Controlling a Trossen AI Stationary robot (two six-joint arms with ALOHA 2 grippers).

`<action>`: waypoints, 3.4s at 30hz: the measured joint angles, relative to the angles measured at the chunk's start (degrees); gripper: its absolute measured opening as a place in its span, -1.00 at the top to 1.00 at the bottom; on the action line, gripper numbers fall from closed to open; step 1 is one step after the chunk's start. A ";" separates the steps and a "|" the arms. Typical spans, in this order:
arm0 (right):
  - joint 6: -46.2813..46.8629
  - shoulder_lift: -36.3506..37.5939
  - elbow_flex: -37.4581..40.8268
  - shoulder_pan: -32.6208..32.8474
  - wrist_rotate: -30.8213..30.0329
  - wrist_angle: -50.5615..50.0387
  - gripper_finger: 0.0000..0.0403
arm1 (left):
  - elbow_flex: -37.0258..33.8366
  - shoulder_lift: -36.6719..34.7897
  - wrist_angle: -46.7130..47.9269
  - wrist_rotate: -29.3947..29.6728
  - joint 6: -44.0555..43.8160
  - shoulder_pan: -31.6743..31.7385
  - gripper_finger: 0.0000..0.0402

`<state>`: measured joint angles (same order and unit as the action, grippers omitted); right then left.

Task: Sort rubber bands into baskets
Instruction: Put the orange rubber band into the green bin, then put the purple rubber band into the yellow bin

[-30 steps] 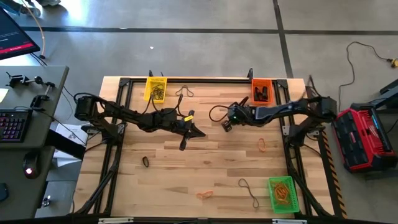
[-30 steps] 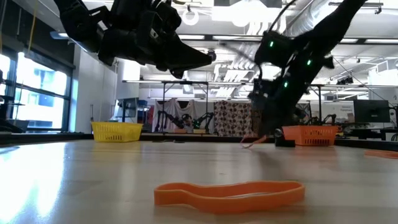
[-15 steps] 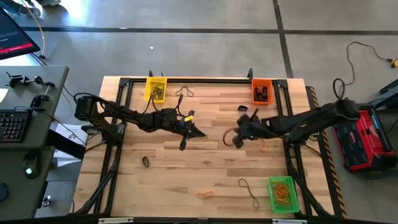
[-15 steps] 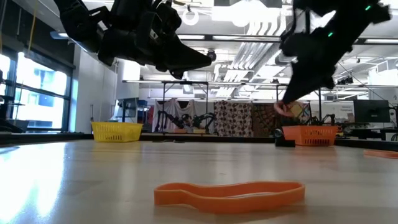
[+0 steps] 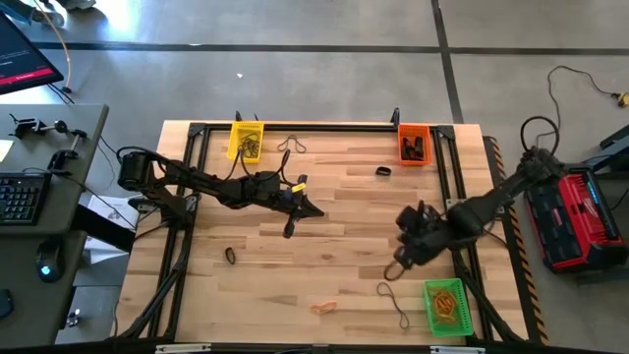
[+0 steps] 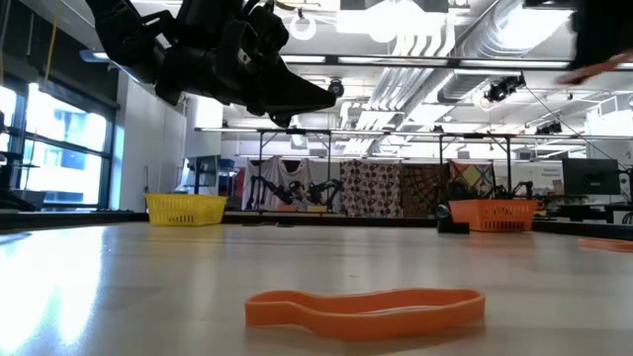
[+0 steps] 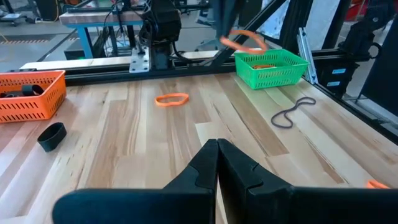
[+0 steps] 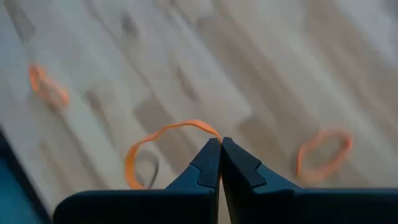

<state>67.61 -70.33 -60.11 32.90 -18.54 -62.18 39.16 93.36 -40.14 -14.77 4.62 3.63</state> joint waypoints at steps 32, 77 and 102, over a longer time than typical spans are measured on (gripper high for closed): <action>25.92 -26.29 -1.89 26.88 35.30 -4.35 1.00 | 0.00 0.00 -0.10 -0.01 -1.36 0.00 1.00; 13.09 -39.29 -19.53 12.18 10.82 0.72 0.28 | 0.02 0.55 -2.11 -0.04 0.61 -4.61 1.00; 3.61 -41.92 -11.92 9.85 20.71 13.68 0.93 | -3.26 0.50 -6.16 -0.04 0.48 -4.62 1.00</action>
<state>71.22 -112.25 -72.03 42.74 2.17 -48.49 35.89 93.86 -46.30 -14.81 5.10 -0.98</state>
